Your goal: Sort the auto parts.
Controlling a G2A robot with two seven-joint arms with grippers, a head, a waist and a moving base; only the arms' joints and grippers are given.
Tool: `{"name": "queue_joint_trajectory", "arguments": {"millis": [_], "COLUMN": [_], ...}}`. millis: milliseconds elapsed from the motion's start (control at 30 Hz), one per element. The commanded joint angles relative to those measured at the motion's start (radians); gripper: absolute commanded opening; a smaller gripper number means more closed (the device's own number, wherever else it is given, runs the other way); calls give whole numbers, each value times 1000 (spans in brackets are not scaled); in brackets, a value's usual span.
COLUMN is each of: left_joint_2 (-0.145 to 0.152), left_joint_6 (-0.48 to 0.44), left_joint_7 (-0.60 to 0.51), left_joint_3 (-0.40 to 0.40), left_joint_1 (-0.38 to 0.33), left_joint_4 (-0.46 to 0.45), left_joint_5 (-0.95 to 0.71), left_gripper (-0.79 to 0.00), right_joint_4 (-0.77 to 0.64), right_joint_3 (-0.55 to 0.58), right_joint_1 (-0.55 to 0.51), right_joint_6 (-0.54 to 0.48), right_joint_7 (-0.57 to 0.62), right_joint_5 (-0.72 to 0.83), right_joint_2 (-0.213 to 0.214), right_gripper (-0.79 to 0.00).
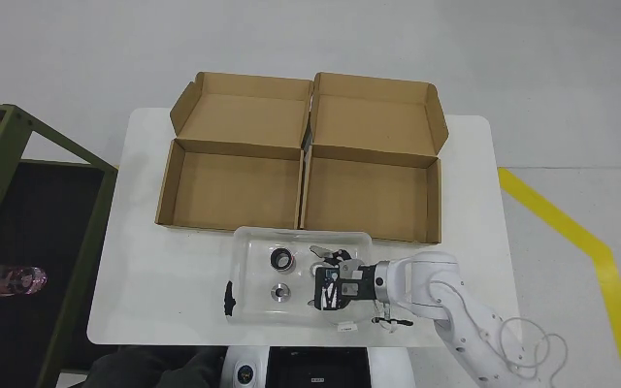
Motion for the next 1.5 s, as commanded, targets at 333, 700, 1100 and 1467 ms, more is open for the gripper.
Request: {"name": "queue_joint_trajectory", "arguments": {"millis": [333,700,1100,1467], "left_joint_2": [0,0,0,0], "left_joint_6": [0,0,0,0], "left_joint_7": [0,0,0,0], "left_joint_3": [0,0,0,0], "left_joint_1": [0,0,0,0], "left_joint_4": [0,0,0,0], "left_joint_5": [0,0,0,0], "left_gripper": [0,0,0,0], "right_joint_4": [39,13,-87,-131], "right_joint_3": [-17,-11,56,112], "right_joint_1": [32,40,34,66], "right_joint_6": [8,-27,-59,-25], "right_joint_7": [-9,-63,-126,-197], "right_joint_5": [15,58,121,156], "right_joint_2": [3,12,30,38], "right_gripper": [-600,-785,-785,-785]}}
